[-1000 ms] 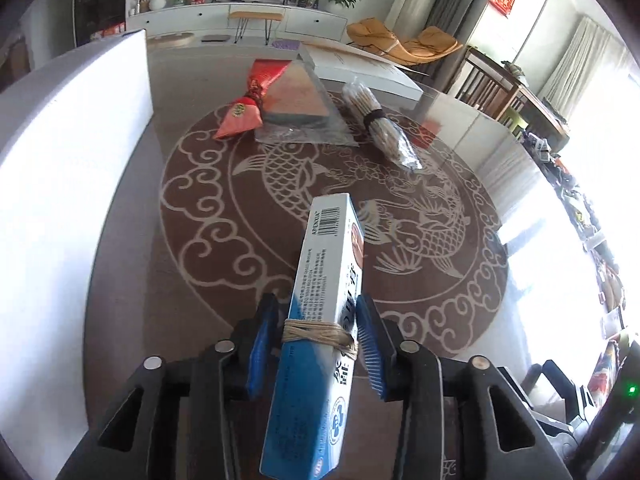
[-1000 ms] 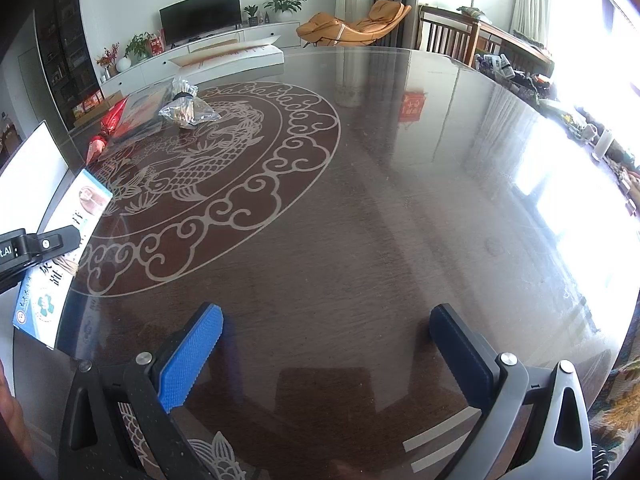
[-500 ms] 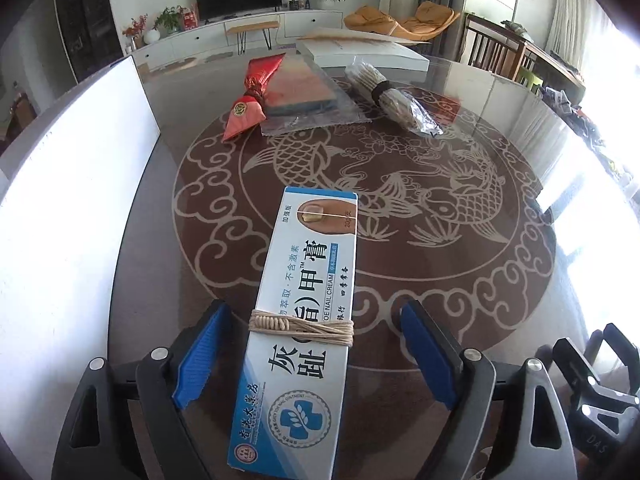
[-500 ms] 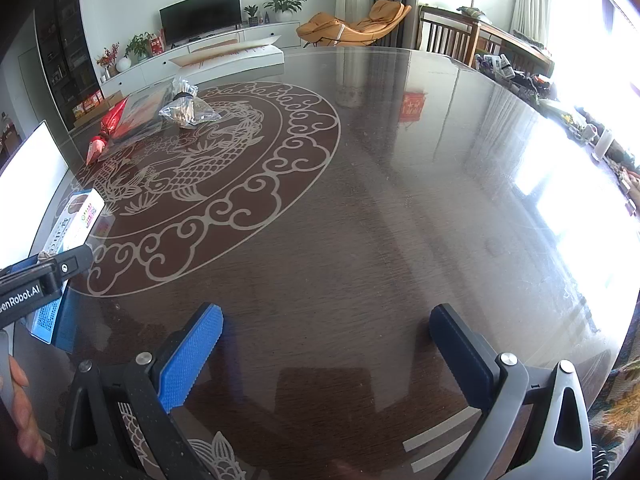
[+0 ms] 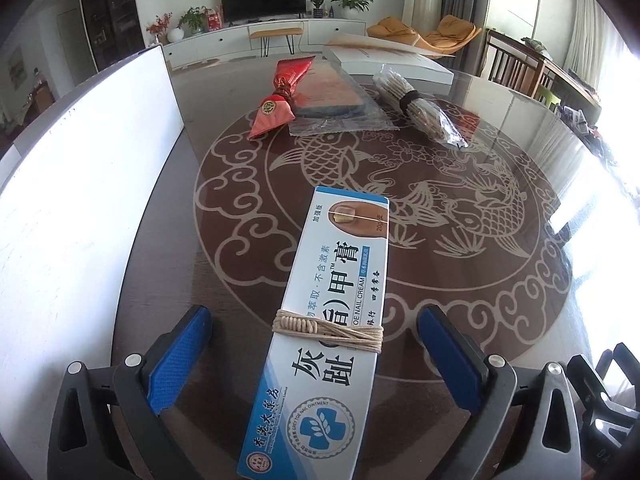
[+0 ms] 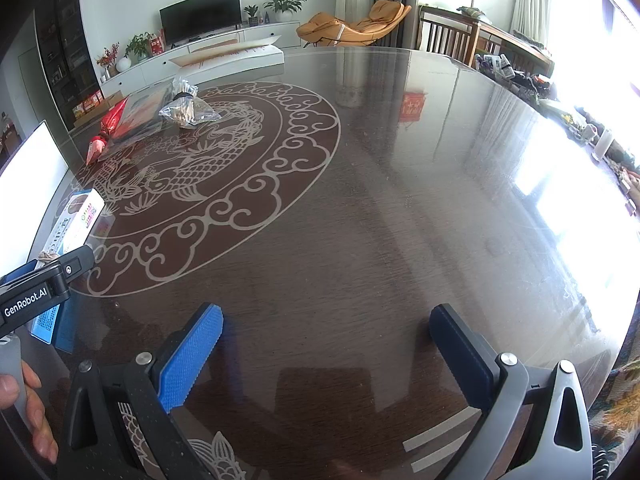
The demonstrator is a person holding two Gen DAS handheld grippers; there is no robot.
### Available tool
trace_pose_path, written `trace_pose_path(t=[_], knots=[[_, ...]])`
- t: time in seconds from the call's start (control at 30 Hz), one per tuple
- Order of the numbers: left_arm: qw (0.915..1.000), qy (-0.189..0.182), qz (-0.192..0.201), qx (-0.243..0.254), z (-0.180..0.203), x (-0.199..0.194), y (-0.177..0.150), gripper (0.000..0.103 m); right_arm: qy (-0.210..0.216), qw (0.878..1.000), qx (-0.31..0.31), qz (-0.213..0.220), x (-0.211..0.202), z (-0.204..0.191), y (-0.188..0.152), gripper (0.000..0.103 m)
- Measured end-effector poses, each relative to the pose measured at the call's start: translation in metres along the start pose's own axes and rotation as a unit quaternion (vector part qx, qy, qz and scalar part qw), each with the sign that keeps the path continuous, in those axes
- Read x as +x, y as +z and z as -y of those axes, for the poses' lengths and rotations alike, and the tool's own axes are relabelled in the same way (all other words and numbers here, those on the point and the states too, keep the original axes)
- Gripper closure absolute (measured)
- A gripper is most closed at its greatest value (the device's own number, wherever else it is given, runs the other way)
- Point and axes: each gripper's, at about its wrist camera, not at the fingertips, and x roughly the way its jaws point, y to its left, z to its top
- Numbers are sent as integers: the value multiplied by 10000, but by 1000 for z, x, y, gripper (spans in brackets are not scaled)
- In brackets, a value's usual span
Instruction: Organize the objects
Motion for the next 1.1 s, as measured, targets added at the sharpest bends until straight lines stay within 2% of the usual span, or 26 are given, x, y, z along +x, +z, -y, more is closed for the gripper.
trace_pose_path(t=[1.1], knots=[[9999,76,28,-97,-2,-1,-2,0,2,10000,-1,2,0,0,0,0]])
